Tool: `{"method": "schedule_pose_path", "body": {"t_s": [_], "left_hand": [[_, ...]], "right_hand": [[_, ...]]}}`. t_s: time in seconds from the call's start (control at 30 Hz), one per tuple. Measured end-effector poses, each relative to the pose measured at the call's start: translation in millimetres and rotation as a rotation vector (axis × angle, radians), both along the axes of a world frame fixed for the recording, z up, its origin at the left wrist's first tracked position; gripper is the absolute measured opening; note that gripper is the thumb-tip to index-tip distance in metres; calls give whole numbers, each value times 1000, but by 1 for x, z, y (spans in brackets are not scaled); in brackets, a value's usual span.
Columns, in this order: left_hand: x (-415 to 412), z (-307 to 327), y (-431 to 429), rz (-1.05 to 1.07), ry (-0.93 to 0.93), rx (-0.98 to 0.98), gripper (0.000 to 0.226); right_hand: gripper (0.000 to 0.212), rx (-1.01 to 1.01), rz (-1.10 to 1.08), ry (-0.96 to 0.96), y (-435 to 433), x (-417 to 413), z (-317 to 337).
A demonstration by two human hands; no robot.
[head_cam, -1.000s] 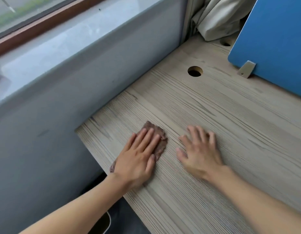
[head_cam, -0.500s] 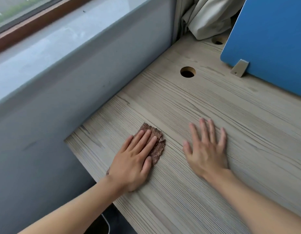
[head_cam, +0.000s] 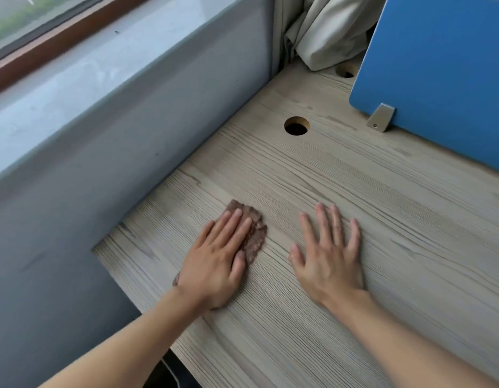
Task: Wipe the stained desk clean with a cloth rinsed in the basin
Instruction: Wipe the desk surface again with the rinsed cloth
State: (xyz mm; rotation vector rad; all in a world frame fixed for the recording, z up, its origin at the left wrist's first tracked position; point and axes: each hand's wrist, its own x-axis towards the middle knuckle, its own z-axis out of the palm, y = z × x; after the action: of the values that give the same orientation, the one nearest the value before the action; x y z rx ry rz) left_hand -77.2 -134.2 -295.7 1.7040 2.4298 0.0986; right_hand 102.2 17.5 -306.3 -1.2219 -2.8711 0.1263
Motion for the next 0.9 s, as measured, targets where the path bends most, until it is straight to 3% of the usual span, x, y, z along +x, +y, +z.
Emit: {"method": "schedule_pose_path", "body": {"t_s": [0.13,0.37,0.53,0.67,0.77,0.9], "left_hand": [[-1,-1,15,107,38,-6,62],[-7,0,18,-132,-27,-32,62],[-27,0,47,-16,13,-13,64],[6,1,33,-163,-25,0,63],[-13,-1,42,-246,-53,-8,63],[-40,0,66,-103,4,-10,65]], "right_hand": [[68,-5,1,2,1,-2,0],[70,-2,-13,-13,2,-3,3],[70,-4,-17,-12,0,-1,3],[70,-7,-22,-40,-2,-1,4],[70,-14,-17,-49,-1,-2,5],[70,-21,-23,-66,-2,-2,5]]}}
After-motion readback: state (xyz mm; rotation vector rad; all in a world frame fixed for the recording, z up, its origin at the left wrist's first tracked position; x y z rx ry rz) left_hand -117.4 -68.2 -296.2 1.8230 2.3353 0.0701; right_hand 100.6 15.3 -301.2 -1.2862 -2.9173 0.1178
